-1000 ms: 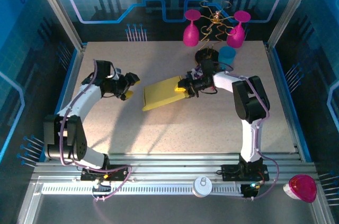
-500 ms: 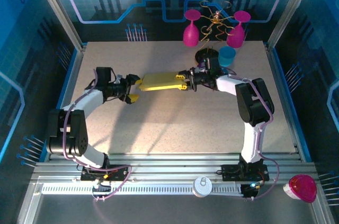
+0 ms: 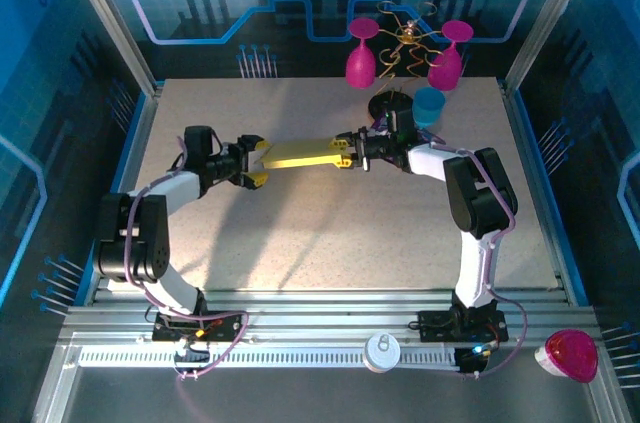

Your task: Fold the paper box

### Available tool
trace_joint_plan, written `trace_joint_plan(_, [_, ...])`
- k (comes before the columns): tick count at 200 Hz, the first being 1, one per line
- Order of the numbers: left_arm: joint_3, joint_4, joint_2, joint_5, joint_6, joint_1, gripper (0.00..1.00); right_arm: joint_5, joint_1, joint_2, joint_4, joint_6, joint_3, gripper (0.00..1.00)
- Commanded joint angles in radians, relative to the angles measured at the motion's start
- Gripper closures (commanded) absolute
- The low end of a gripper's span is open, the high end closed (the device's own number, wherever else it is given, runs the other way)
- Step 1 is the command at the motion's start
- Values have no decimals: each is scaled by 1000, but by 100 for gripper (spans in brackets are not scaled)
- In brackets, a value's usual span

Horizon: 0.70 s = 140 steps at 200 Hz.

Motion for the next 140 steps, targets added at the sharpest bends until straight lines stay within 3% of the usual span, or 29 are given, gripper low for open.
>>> trace_joint_plan(1, [-12, 94, 34, 22, -91, -17, 22, -28, 11, -9, 25, 22, -6, 66])
trace_joint_plan(59, [-75, 235, 54, -18, -315, -45, 40, -26, 15, 2, 40, 37, -6, 66])
trace_joint_plan(78, [-75, 231, 48, -26, -348, -54, 48, -26, 16, 5, 46, 39, -13, 66])
trace_joint_plan(140, [-79, 223, 28, -33, -429, -76, 60, -27, 17, 12, 81, 54, -38, 67])
